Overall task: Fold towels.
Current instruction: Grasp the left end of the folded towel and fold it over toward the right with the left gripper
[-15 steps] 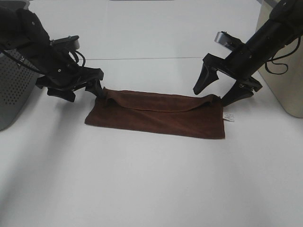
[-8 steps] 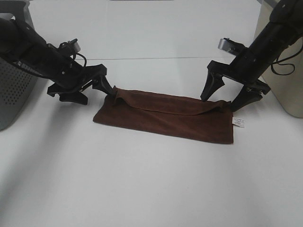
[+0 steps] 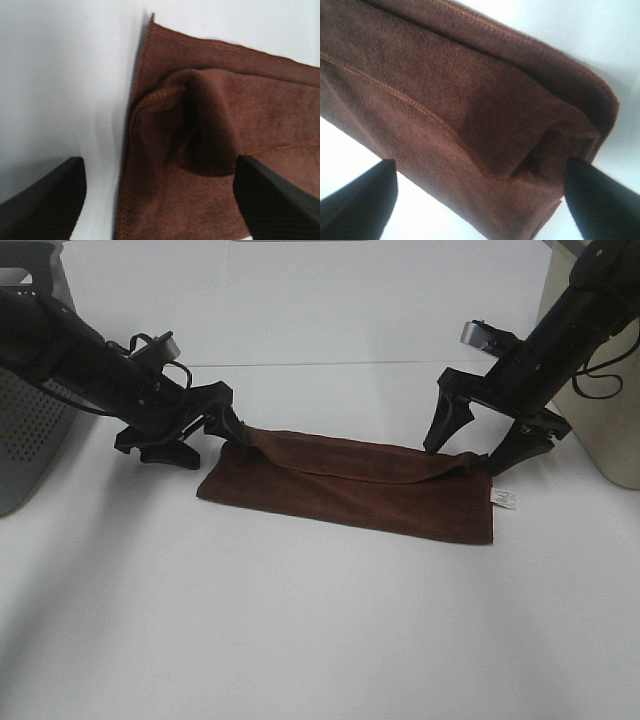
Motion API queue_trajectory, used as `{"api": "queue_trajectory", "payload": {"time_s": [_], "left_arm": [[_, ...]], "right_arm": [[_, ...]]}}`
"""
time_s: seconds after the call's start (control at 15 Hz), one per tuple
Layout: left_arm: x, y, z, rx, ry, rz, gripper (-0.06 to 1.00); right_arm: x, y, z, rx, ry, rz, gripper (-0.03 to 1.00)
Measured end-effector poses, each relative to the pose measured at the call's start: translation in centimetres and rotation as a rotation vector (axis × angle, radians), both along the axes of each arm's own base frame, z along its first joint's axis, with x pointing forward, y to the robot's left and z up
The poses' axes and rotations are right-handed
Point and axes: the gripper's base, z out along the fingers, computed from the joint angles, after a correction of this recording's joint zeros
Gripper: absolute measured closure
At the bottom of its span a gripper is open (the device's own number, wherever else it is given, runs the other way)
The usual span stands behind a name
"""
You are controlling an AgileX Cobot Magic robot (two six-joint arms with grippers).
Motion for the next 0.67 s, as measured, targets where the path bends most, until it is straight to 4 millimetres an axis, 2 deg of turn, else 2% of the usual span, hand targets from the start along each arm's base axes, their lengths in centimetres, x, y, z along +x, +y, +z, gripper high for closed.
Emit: {"api": "queue_trajectory", "payload": {"time_s": [0.2, 0.33, 0.4, 0.53, 0.6, 0.67], "left_arm": [[0.8, -1.1, -0.2, -0.070, 0.041, -0.052, 0.17], [1.2, -2.3, -0.5, -0.084, 0.045, -0.086, 0.28], [1.1, -2.5, -0.9, -0.078, 0.053, -0.091, 0.41], [1.0, -2.4, -1.4, -0.061, 0.060, -0.098, 0.76], [1.1, -2.3, -1.5, -0.051, 0.056, -0.100, 0.88], [1.1, -2.2, -1.5, -0.045, 0.049, -0.097, 0.91]], "right_arm": [[0.0, 0.0, 0.0, 0.000, -0.002, -0.001, 0.12], [0.0, 0.0, 0.0, -0.001, -0.004, -0.002, 0.12], [0.0, 0.0, 0.0, -0.001, -0.004, -0.002, 0.12], [0.0, 0.0, 0.0, -0.001, -0.004, -0.002, 0.12], [0.0, 0.0, 0.0, -0.001, -0.004, -0.002, 0.12], [0.0, 0.0, 0.0, -0.001, -0.004, -0.002, 0.12]]}}
